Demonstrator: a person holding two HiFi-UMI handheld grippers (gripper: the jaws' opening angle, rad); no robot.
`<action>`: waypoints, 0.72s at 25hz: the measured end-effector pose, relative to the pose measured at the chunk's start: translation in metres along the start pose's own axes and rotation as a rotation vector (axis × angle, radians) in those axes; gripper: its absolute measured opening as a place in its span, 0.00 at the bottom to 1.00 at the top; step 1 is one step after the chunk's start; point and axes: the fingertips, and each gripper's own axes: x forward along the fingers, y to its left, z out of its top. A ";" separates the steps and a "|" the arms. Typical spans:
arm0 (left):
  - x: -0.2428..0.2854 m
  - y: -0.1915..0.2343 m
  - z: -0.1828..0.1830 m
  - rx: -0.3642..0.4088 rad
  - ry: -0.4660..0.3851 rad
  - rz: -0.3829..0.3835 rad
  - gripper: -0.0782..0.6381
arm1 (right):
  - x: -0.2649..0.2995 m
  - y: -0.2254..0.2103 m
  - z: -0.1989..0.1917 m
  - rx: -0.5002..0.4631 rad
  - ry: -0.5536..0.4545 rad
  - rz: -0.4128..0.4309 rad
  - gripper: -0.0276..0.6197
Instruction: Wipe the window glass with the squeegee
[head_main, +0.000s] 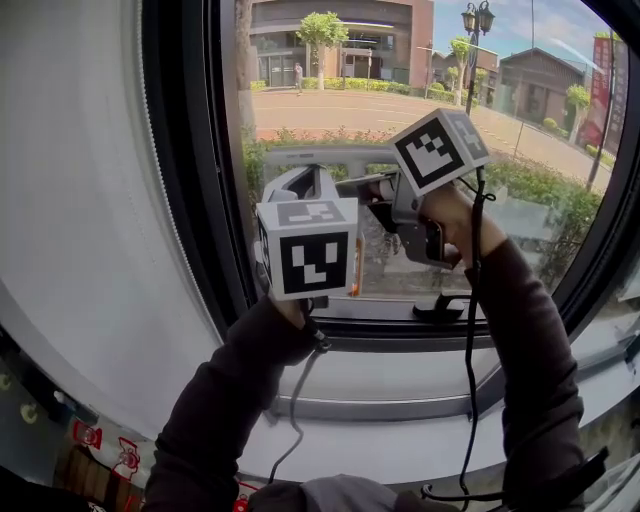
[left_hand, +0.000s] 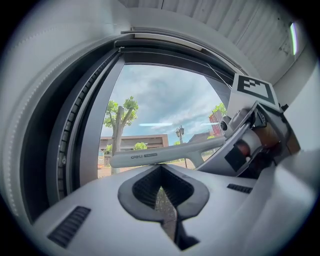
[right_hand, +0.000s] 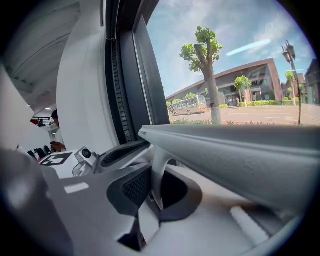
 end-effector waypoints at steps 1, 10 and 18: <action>-0.001 -0.001 0.002 0.005 -0.007 -0.002 0.11 | -0.001 0.000 0.001 -0.002 -0.006 -0.005 0.09; 0.001 -0.011 0.007 0.057 -0.041 -0.020 0.11 | 0.002 -0.014 -0.004 0.015 0.001 -0.020 0.09; -0.017 -0.037 0.034 0.151 -0.152 -0.039 0.11 | 0.002 -0.010 0.000 0.009 -0.035 0.049 0.08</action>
